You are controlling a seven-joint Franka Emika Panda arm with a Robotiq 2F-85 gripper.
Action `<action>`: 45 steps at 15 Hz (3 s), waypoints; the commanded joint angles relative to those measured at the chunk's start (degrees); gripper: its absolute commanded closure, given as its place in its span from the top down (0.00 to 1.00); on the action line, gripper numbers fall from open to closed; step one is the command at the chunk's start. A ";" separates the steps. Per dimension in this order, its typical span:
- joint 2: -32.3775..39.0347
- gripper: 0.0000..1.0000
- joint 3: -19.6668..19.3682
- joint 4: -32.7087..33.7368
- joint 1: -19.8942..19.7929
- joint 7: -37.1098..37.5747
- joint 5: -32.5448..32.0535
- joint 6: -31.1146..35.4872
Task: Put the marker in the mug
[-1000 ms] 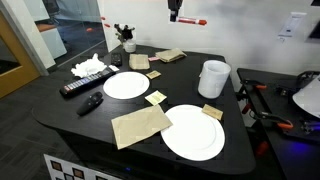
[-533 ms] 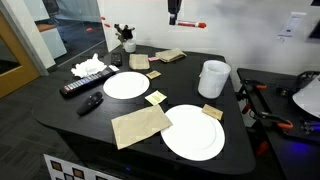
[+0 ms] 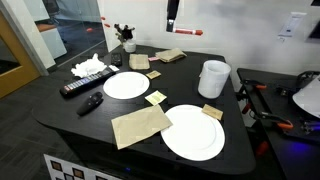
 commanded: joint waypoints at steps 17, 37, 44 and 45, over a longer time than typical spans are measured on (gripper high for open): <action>3.88 0.05 -0.07 8.66 -4.31 -51.41 19.53 -27.61; 9.19 0.05 -1.13 15.27 -6.84 -87.84 19.60 -58.86; 11.54 0.05 -1.11 15.20 -6.99 -97.57 19.57 -61.25; 12.06 0.05 -1.10 15.32 -7.12 -97.91 19.87 -62.51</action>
